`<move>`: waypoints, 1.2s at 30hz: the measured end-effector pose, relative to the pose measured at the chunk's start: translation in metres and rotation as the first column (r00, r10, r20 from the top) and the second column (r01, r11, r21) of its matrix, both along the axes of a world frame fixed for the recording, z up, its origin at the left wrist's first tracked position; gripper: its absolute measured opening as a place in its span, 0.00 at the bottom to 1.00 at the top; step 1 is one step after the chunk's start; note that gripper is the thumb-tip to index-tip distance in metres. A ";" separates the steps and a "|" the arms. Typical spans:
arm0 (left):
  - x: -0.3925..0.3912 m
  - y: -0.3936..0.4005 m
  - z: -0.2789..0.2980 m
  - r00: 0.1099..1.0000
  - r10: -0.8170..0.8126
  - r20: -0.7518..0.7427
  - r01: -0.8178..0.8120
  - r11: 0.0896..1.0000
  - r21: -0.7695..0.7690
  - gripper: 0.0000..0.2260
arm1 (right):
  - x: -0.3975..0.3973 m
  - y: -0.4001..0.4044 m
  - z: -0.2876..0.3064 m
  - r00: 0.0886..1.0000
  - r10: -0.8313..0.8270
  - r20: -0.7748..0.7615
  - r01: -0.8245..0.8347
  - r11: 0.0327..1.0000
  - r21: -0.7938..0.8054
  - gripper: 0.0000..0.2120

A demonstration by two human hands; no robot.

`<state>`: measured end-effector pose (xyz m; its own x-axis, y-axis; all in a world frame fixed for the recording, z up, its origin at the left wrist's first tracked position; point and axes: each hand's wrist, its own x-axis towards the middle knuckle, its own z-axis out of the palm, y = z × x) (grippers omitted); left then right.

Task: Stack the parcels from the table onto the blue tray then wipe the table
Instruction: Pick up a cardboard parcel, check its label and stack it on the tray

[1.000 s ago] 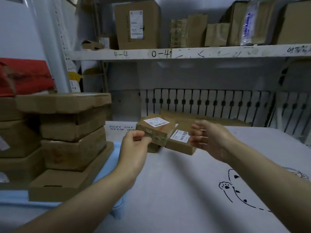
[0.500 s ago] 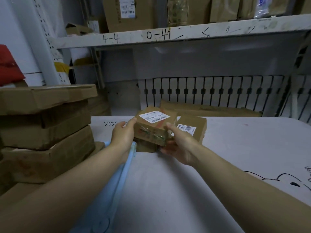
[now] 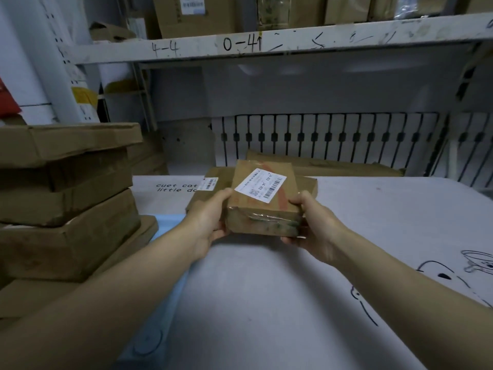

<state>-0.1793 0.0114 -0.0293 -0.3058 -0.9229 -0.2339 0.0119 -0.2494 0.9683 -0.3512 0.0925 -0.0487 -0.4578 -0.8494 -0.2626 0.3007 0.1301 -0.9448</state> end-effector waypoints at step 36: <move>0.024 0.154 -0.019 0.911 -0.411 0.013 0.408 0.899 -0.159 0.32 | -0.024 0.185 -0.018 0.962 0.173 -0.210 -0.183 0.983 -0.030 0.36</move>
<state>-0.1555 0.1653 -0.0483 -0.6680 -0.7390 -0.0879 -0.0391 -0.0831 0.9958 -0.3749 0.2770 -0.0671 -0.3381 -0.9314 -0.1351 0.0757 0.1162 -0.9903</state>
